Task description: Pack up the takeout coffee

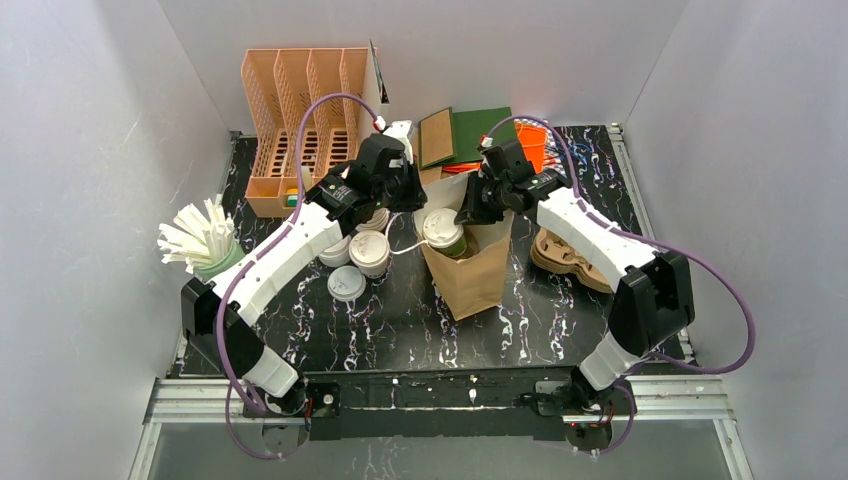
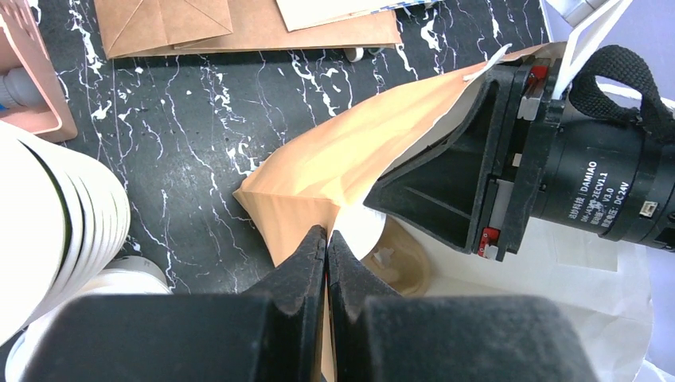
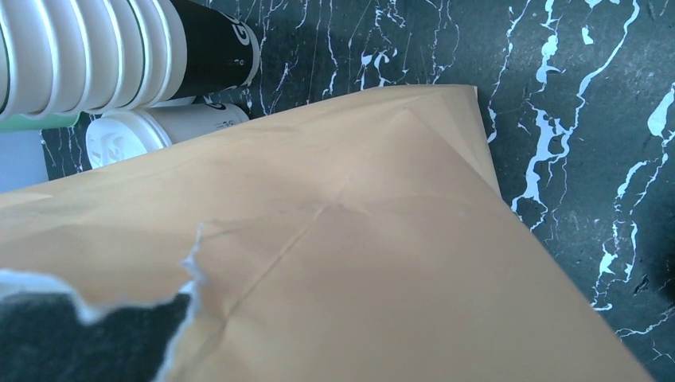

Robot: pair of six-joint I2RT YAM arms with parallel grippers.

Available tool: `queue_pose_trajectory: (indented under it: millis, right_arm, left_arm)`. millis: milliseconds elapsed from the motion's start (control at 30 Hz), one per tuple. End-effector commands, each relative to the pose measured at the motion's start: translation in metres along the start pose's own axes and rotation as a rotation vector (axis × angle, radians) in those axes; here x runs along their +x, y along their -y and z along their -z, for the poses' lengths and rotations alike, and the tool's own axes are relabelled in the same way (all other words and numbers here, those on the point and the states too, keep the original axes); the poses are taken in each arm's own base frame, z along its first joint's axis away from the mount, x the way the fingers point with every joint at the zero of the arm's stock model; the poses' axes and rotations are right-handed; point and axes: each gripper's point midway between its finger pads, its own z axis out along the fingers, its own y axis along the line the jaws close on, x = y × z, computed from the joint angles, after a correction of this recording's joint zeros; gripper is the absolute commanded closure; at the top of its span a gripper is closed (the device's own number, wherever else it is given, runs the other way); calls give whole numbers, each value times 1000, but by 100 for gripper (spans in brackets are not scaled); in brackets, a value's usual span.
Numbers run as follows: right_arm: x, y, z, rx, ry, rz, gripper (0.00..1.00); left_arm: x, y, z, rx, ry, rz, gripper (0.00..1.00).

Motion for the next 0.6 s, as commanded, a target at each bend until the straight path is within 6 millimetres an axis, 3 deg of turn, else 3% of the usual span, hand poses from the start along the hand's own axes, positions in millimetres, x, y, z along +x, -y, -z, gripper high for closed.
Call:
queue_pose_trajectory:
  millis: [0, 300, 567]
  right_arm:
    - [13, 18, -14, 55, -71, -50, 94]
    - [34, 53, -19, 218, -169, -22, 75]
    - [20, 62, -13, 325, -125, 63, 58]
  left_arm:
    - [5, -7, 12, -31, -6, -18, 100]
    - [8, -8, 10, -41, -16, -25, 100]
    - [5, -8, 11, -50, -11, -31, 100]
